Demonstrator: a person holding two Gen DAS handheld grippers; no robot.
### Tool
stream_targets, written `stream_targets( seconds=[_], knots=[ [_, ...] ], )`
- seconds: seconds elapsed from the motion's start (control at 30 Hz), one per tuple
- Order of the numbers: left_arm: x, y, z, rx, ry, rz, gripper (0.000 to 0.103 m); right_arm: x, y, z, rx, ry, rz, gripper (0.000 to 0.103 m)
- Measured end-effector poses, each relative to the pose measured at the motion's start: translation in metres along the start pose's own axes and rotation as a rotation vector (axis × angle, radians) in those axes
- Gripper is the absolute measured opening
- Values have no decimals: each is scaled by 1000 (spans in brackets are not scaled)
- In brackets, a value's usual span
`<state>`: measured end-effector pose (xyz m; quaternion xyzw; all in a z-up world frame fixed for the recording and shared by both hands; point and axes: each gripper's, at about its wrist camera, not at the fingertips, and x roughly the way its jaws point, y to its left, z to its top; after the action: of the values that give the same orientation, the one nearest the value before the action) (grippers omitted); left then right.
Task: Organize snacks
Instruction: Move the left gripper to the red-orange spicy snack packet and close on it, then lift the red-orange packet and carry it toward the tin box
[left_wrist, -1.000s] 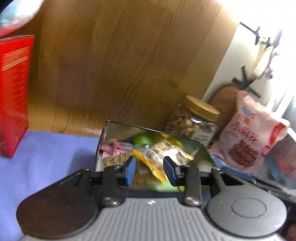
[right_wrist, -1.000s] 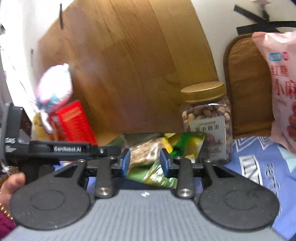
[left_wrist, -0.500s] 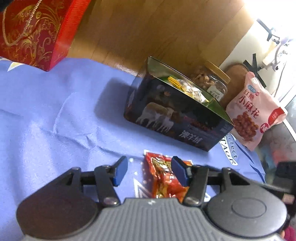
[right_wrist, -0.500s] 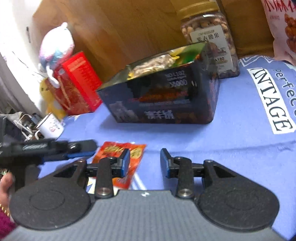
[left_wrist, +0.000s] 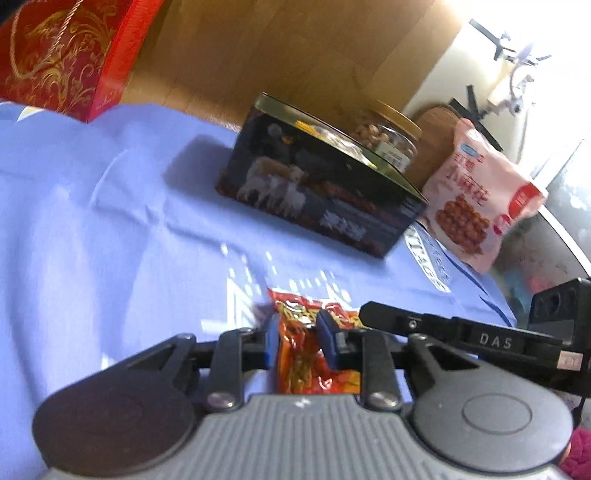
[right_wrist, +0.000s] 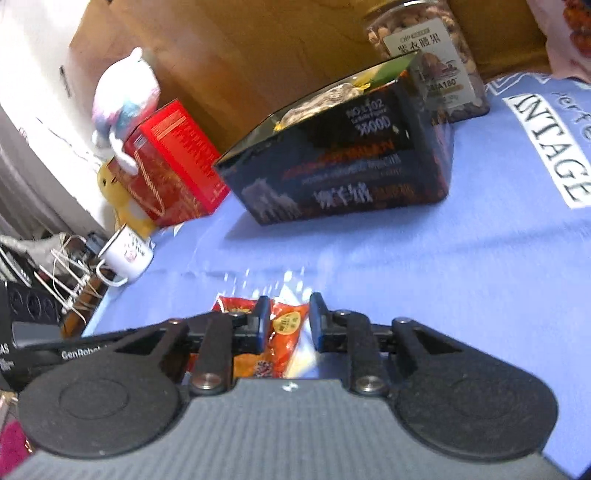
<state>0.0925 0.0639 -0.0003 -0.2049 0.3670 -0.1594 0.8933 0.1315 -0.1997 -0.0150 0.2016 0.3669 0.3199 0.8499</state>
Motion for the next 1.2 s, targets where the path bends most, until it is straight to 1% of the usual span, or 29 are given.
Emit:
stream_targets(
  seconds=[0.17, 0.27, 0.37, 0.5, 0.73, 0.8, 0.93, 1.0, 1.1, 1.2],
  knots=[
    [-25, -16, -32, 45, 5, -2, 22, -27, 19, -35, -77, -32, -53, 24],
    [-39, -27, -53, 87, 6, 14, 22, -45, 37, -59, -157, -53, -92, 25],
    [-53, -32, -71, 95, 6, 6, 23, -58, 50, -82, -225, -51, -126, 25],
    [-67, -35, -88, 89, 3, -5, 23, -70, 57, -101, -229, -55, -122, 25],
    [-83, -39, -106, 87, -3, -16, 23, -82, 65, -118, -216, -68, -117, 27],
    [-86, -35, -108, 66, 2, -33, 23, -87, 65, -123, -192, -75, -110, 27],
    [-89, -24, -109, 5, 20, -76, 22, -98, 48, -122, -17, -56, -38, 27],
    [-90, -24, -110, 1, 20, -78, 22, -105, 42, -125, 47, -39, -9, 27],
    [-91, -24, -111, 2, 25, -78, 22, -116, 37, -132, 109, -8, 24, 27],
    [-90, -25, -112, 10, 24, -81, 22, -119, 32, -141, 177, 32, 79, 25]
  ],
)
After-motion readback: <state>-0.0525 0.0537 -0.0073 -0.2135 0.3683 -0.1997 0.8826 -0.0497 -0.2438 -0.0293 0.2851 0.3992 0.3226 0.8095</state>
